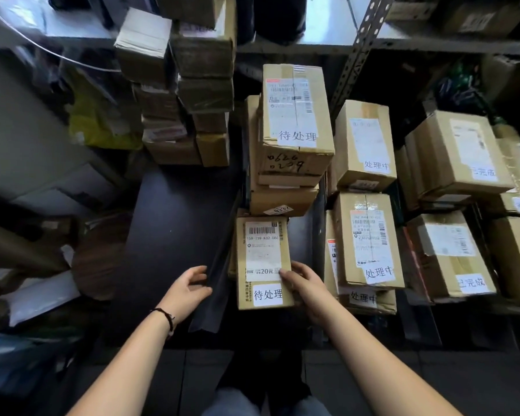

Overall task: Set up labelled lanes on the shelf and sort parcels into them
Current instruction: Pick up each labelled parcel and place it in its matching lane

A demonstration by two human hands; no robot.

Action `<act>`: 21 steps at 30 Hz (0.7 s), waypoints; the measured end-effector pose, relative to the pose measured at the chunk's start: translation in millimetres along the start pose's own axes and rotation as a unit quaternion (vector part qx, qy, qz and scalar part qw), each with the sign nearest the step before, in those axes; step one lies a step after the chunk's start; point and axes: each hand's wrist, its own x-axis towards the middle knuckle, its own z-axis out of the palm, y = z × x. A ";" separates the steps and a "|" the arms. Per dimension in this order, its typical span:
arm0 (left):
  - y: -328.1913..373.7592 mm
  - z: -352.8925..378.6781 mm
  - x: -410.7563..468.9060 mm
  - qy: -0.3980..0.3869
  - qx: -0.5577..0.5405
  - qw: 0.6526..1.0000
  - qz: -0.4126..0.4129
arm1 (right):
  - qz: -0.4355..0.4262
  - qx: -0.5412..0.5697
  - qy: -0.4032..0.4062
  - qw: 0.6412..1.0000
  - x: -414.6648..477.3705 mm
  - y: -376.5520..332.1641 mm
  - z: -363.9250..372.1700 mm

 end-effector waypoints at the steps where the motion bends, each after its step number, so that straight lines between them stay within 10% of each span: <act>1: -1.5 2.3 -1.6 -0.013 0.019 1.000 -0.003 | -0.003 -0.009 0.003 1.000 -2.4 -1.0 -1.1; 21: -1.2 70.7 -37.0 -0.039 0.014 0.999 0.014 | -0.078 -0.053 0.085 0.992 -34.5 8.1 -33.7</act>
